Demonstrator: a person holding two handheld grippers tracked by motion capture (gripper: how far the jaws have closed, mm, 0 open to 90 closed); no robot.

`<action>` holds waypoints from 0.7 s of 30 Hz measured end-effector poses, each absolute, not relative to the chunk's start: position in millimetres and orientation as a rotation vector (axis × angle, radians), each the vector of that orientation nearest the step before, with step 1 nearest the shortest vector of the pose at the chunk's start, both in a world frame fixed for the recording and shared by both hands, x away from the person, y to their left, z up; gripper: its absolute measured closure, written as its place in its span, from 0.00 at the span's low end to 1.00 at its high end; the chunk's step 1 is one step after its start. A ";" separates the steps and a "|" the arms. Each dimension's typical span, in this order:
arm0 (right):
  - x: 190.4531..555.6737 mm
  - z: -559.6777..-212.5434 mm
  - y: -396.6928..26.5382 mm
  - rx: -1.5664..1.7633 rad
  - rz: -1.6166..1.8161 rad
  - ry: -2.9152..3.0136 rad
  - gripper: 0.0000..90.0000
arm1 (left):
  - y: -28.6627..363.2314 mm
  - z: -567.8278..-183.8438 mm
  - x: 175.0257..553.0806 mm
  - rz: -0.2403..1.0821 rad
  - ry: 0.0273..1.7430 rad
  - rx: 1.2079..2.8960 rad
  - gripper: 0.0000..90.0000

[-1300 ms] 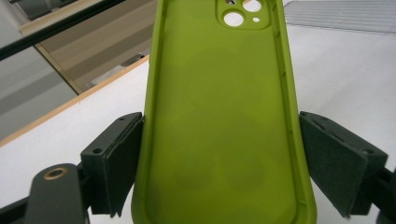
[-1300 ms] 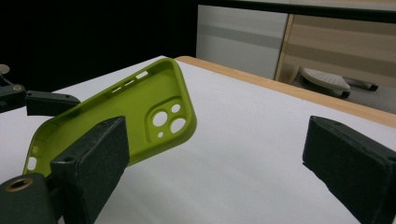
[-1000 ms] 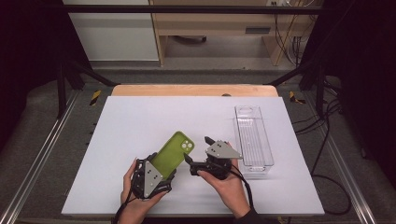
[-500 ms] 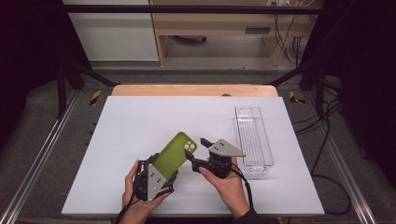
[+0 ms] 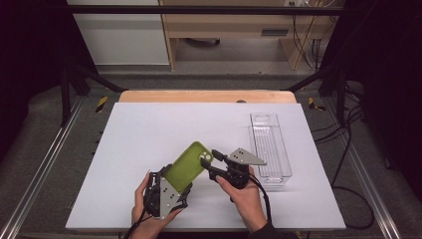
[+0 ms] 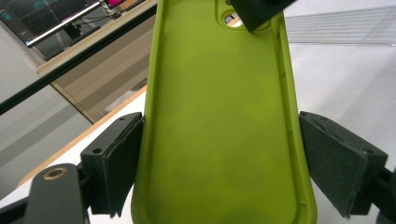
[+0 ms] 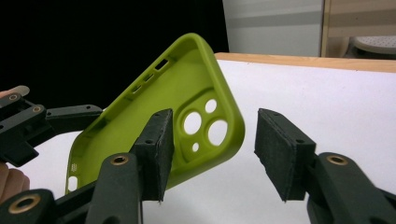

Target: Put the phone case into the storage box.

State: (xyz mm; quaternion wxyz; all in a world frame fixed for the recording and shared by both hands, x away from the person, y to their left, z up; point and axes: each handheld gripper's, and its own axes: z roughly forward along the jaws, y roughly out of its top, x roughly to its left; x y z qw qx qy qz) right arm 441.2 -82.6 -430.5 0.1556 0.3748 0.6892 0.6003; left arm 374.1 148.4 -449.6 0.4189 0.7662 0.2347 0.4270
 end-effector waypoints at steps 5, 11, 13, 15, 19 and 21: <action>441.7 -431.9 -82.9 1.095 1.778 1.977 0.56 | 147.8 -449.3 373.4 1.076 0.584 1.920 0.18; 443.0 -432.3 -86.3 1.120 1.827 1.967 0.63 | 146.9 -449.2 372.5 1.087 0.578 1.918 0.18; 443.1 -432.4 -86.3 1.122 1.830 1.967 0.64 | 147.1 -449.1 372.5 1.091 0.578 1.918 0.18; 442.9 -432.2 -86.2 1.122 1.840 1.967 0.65 | 147.2 -448.8 372.1 1.098 0.578 1.915 0.18; 442.9 -432.7 -86.0 1.137 1.871 1.966 0.67 | 147.6 -449.1 372.6 1.095 0.583 1.916 0.18; 442.9 -432.7 -86.1 1.143 1.876 1.961 0.70 | 147.6 -449.6 373.0 1.092 0.588 1.915 0.18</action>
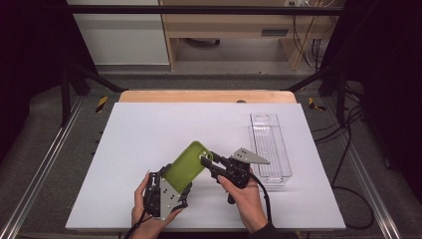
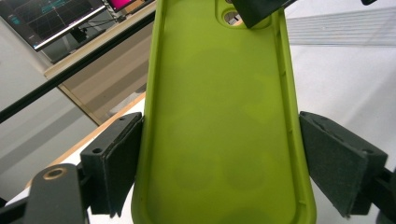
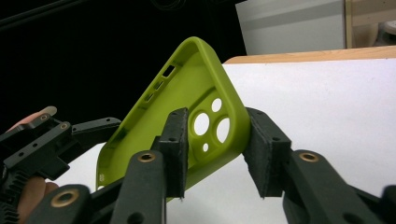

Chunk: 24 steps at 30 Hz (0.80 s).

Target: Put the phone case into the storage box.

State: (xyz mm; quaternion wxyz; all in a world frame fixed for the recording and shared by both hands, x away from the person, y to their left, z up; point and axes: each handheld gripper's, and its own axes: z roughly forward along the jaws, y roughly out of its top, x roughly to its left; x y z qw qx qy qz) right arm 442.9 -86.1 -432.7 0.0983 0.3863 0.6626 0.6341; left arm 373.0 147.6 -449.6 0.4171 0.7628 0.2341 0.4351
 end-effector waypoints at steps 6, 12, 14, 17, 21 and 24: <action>441.9 -432.4 -85.7 1.154 1.876 1.950 0.74 | 148.3 -452.4 375.0 1.077 0.600 1.917 0.18; 439.5 -431.9 -82.9 1.157 1.855 1.939 0.77 | 148.0 -456.4 378.2 1.077 0.619 1.922 0.18; 438.8 -430.7 -81.3 1.171 1.858 1.926 0.78 | 148.1 -457.0 378.5 1.080 0.631 1.918 0.18; 436.8 -428.4 -75.9 1.200 1.878 1.892 0.81 | 149.1 -458.0 379.1 1.082 0.652 1.909 0.18; 435.1 -424.0 -69.4 1.204 1.886 1.873 0.84 | 153.2 -458.6 380.8 1.064 0.689 1.884 0.18; 434.0 -417.6 -62.9 1.189 1.873 1.865 0.85 | 156.1 -458.1 382.3 1.062 0.713 1.859 0.18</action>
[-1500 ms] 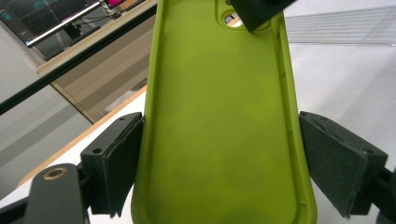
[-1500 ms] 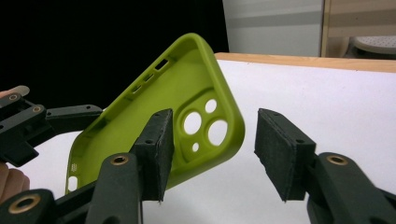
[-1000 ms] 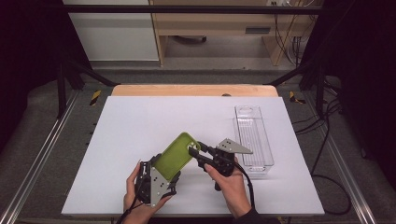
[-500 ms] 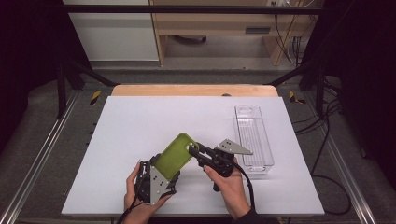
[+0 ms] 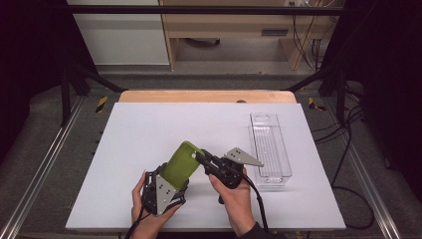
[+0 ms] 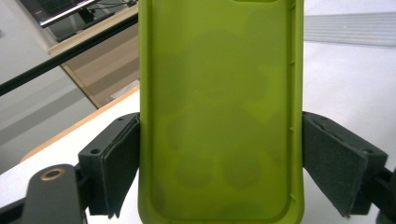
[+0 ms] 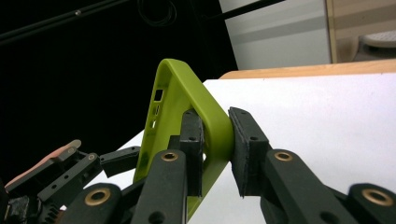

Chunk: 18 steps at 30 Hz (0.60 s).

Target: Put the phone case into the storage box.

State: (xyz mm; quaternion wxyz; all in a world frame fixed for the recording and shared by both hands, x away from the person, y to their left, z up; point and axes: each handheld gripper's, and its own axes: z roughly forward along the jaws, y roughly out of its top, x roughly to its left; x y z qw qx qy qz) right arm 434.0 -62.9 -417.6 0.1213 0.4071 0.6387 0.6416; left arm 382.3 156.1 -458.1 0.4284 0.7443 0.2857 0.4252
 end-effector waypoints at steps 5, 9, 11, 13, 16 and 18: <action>434.0 -407.7 -50.6 1.149 1.838 1.862 0.85 | 162.7 -456.5 384.9 1.049 0.747 1.825 0.17; 434.6 -401.9 -41.6 1.121 1.814 1.873 0.85 | 167.9 -455.7 386.7 1.046 0.770 1.803 0.17; 435.4 -398.9 -38.2 1.099 1.805 1.887 0.85 | 171.0 -455.4 388.0 1.035 0.771 1.791 0.17; 436.6 -396.4 -35.8 1.086 1.798 1.896 0.85 | 174.0 -455.4 389.3 1.023 0.769 1.776 0.17; 440.0 -393.1 -34.2 1.073 1.783 1.899 0.85 | 177.3 -455.7 390.9 1.007 0.768 1.769 0.17; 444.5 -390.3 -35.5 1.059 1.764 1.893 0.86 | 179.0 -455.6 392.0 1.010 0.762 1.757 0.16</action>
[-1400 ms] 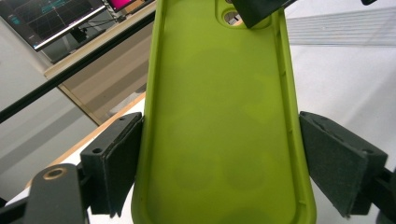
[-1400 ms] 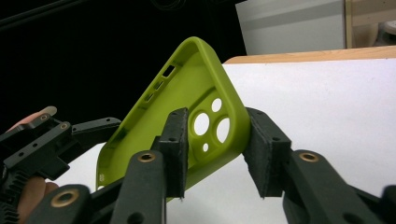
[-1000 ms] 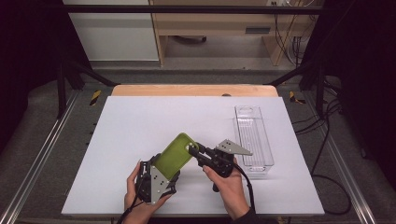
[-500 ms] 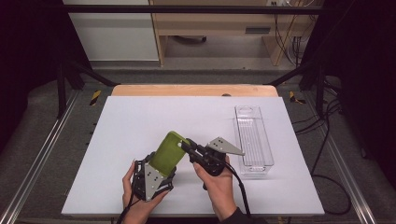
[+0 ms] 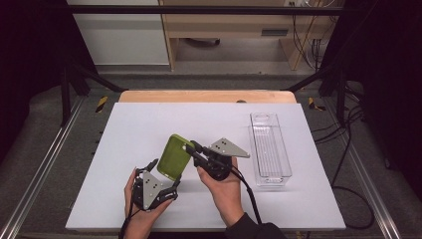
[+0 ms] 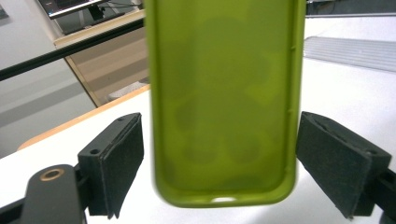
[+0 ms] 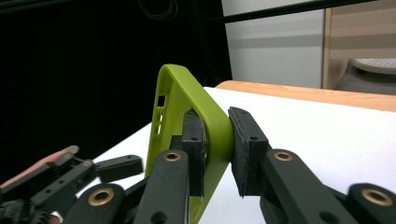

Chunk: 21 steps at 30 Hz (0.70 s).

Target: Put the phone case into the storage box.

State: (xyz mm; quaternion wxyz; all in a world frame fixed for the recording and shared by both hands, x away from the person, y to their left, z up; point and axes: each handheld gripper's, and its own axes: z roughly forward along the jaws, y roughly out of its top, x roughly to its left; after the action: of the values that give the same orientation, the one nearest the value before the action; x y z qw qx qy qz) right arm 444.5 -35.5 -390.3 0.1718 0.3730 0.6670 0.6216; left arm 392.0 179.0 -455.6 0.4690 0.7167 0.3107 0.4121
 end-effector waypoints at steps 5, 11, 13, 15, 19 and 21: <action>452.2 -389.6 -41.6 1.060 1.728 1.884 0.86 | 183.2 -454.6 393.0 0.989 0.771 1.735 0.14; 464.6 -386.1 -54.4 1.052 1.675 1.878 0.86 | 194.5 -452.4 395.1 0.910 0.830 1.705 0.11; 468.8 -383.3 -59.4 1.039 1.649 1.876 0.86 | 198.8 -452.1 396.3 0.885 0.849 1.689 0.09; 474.1 -380.5 -65.0 1.031 1.633 1.875 0.86 | 205.4 -451.7 397.7 0.854 0.877 1.675 0.09; 484.0 -374.0 -74.6 0.999 1.589 1.881 0.86 | 218.1 -450.1 400.0 0.833 0.905 1.647 0.07; 488.7 -370.4 -78.7 0.986 1.567 1.883 0.86 | 224.8 -449.4 400.5 0.826 0.923 1.633 0.07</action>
State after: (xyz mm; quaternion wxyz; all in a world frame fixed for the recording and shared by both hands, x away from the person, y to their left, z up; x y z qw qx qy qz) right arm 488.7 -78.7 -370.4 0.2477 0.3617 0.6907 0.5750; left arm 400.5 224.8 -449.4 0.5193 0.6809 0.3848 0.3444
